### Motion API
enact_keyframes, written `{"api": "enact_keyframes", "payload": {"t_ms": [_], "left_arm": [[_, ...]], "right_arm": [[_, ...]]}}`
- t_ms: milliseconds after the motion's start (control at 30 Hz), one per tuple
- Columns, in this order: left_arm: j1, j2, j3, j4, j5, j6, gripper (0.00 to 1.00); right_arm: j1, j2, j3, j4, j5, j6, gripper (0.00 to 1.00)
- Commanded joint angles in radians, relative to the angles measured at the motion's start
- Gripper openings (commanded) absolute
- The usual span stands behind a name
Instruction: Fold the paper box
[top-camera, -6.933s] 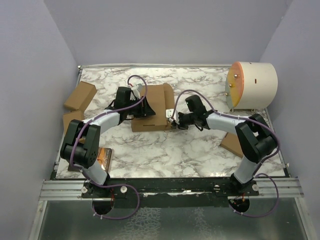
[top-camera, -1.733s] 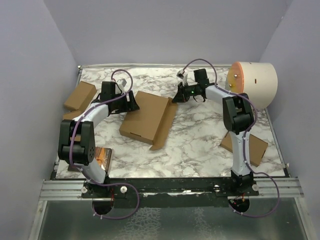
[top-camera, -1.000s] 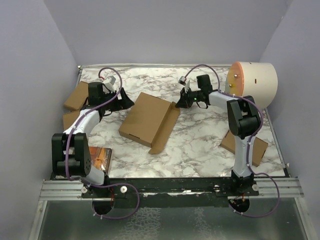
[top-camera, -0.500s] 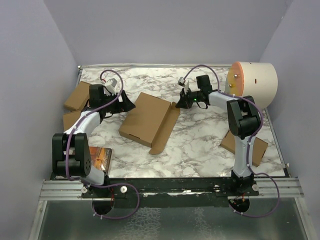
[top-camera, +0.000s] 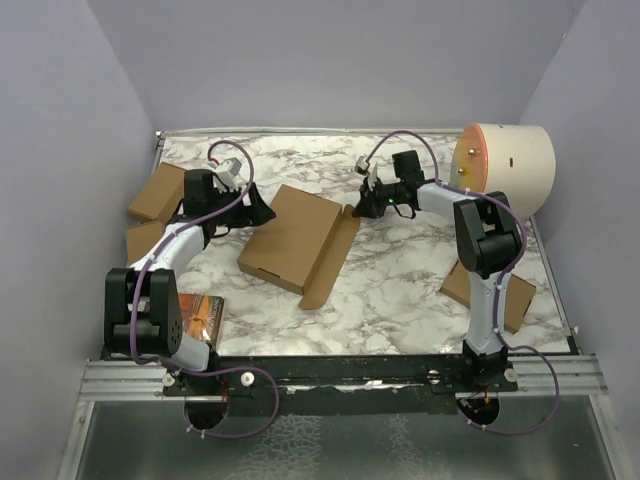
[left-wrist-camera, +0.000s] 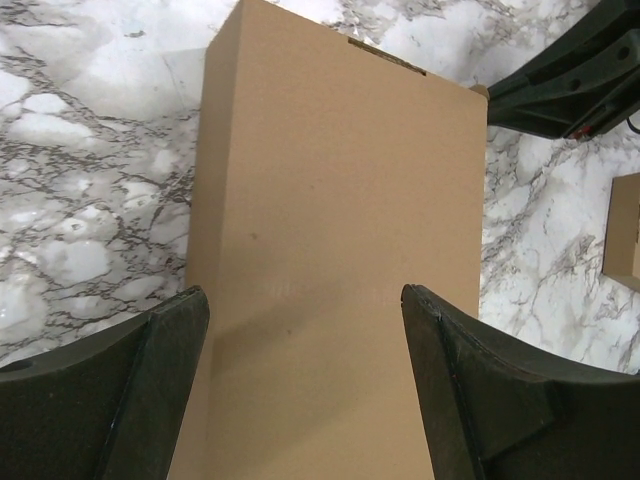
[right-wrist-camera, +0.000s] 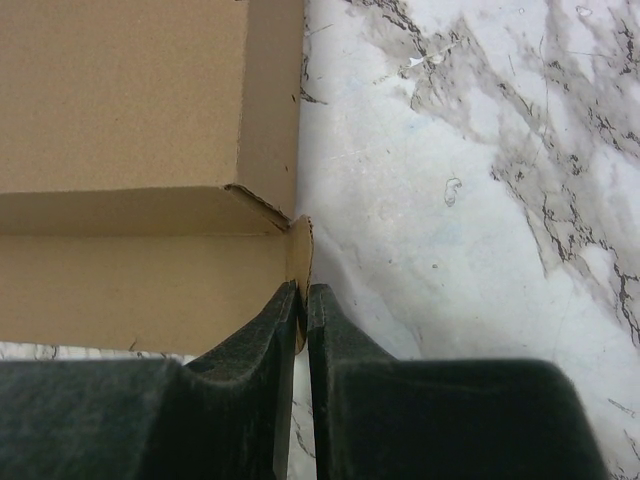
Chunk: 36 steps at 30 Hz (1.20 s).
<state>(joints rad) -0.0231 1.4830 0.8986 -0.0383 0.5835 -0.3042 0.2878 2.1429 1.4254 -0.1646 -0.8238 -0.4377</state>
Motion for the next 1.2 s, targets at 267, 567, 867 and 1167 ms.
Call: {"api": "enact_keyframes", "payload": {"t_ms": [267,567,867,1167], "left_arm": [[-0.074,-0.014,0.019,-0.045,-0.079,0.05,0.79],[-0.09,-0.014,0.022,-0.051,-0.089,0.051,0.79],[-0.09,-0.042,0.022,-0.059,-0.108,0.061,0.79],[-0.046,-0.105,-0.004,-0.09,-0.18,0.021,0.84]], "right_arm": [[0.012,-0.08,-0.042,-0.046,0.011,-0.156,0.11],[0.092,-0.174,-0.167,0.035,0.123,-0.302,0.1],[0.081,-0.151,-0.084,0.02,0.256,-0.179,0.28],[0.027,-0.293,-0.093,-0.164,0.181,-0.309,0.5]]}}
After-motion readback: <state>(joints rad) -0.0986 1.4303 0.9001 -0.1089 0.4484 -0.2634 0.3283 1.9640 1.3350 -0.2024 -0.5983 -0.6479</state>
